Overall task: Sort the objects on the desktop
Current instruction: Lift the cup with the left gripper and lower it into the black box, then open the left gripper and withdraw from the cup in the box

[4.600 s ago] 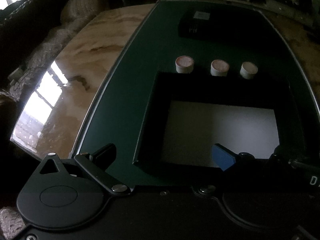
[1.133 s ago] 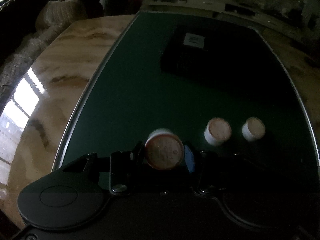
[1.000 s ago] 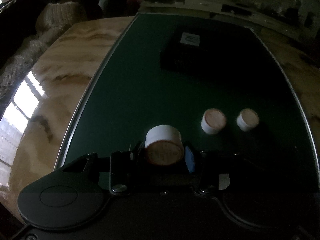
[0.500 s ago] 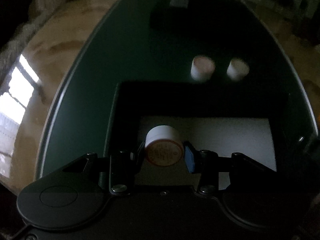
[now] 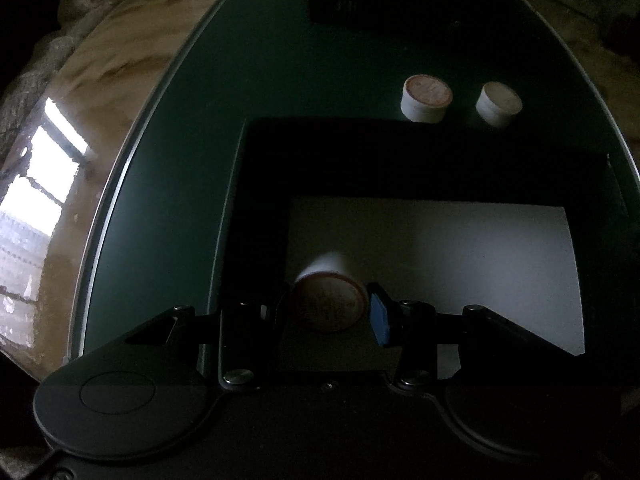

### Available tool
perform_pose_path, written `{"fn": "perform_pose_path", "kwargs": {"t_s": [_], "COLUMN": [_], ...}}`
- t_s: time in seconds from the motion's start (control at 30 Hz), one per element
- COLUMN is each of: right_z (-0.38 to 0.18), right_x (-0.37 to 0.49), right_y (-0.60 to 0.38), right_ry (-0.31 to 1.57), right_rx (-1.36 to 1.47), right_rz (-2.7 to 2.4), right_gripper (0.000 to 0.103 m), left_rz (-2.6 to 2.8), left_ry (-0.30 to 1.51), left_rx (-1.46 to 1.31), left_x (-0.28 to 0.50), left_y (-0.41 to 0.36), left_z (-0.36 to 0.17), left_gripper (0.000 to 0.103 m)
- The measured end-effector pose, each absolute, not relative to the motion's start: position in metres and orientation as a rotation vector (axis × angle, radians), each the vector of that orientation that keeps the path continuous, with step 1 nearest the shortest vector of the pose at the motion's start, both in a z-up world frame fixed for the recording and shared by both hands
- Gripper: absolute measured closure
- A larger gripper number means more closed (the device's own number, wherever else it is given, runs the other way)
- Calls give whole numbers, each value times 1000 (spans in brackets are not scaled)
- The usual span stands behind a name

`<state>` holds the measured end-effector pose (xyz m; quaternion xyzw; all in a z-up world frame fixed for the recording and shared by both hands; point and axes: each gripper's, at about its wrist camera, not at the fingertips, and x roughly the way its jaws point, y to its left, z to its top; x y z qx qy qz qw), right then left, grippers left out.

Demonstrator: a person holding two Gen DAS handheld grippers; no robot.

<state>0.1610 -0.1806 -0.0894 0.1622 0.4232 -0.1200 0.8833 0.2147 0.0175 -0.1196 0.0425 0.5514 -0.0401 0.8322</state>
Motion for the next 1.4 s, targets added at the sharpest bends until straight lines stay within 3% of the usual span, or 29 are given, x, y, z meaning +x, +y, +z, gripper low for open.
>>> {"fn": "perform_pose_path", "kwargs": {"t_s": [0.83,0.93,1.0,1.03,1.33,1.4], "right_z": [-92,-92,-91,-90,-65,-58], "right_x": [162,162,161,161,171,181], "right_y": [-182,-182,-183,-183,-172,-166], "right_ry": [879,875,867,864,800,792], "right_rx": [323,318,317,316,260,218], "right_rz": [-250,-247,-244,-242,-141,-105], "right_gripper": [0,0,0,0,0,0], "left_rz": [-95,-118,-126,-121,-104,-102], "left_ry": [1167,1157,1139,1128,1121,1119], "left_rx": [133,86,57,51,5,-13], "left_x": [206,205,201,199,174,170], "left_y": [7,11,13,15,21,23], "left_z": [-123,-120,-117,-115,-106,-104], "left_gripper": [64,53,28,25,25,19]}}
